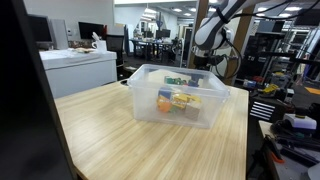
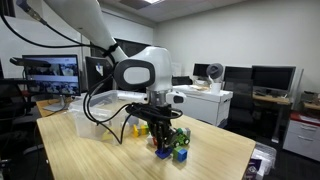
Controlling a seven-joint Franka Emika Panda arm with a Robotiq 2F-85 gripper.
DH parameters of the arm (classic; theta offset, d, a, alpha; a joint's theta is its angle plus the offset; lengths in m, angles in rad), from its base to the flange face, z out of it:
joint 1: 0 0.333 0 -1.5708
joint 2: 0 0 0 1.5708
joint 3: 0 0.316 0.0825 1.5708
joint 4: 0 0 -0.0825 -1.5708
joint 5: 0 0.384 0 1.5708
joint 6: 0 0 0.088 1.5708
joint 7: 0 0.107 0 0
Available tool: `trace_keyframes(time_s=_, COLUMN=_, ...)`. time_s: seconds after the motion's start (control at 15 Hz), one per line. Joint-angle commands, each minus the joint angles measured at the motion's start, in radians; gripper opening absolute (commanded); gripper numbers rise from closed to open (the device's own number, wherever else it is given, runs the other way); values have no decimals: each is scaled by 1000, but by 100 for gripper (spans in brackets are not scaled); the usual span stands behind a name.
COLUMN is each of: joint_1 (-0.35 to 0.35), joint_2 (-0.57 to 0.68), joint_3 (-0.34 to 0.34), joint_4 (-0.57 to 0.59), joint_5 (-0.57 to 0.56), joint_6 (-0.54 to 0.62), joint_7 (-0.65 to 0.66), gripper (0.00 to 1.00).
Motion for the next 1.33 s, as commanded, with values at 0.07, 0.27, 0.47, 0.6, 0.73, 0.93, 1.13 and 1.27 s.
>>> trace_keyframes(time_s=0.07, joint_1=56, joint_2=-163, joint_3=-34, joint_4=-102, joint_5=-77, joint_6=-75, joint_7=1, gripper=8)
trace_keyframes(time_s=0.27, joint_1=106, joint_2=-262, joint_3=-58, joint_4=-132, joint_5=-165, joint_6=-98, joint_7=16, gripper=8)
trace_keyframes(time_s=0.47, joint_1=139, joint_2=-346, joint_3=-66, joint_4=-151, joint_5=-228, joint_6=-88, joint_7=13, gripper=8)
trace_keyframes(time_s=0.6, joint_1=149, joint_2=-377, joint_3=-68, joint_4=-161, joint_5=-223, joint_6=-91, joint_7=4, gripper=56)
trace_keyframes(time_s=0.73, joint_1=153, joint_2=-396, joint_3=-75, joint_4=-188, joint_5=-184, joint_6=-70, joint_7=-27, gripper=64)
trace_keyframes(time_s=0.93, joint_1=146, joint_2=-386, joint_3=-98, joint_4=-219, joint_5=-165, joint_6=-41, joint_7=-30, gripper=84)
trace_keyframes(time_s=1.13, joint_1=132, joint_2=-357, joint_3=-129, joint_4=-252, joint_5=-93, joint_6=11, joint_7=-47, gripper=99)
trace_keyframes(time_s=1.27, joint_1=127, joint_2=-330, joint_3=-140, joint_4=-258, joint_5=-17, joint_6=20, joint_7=-74, gripper=100)
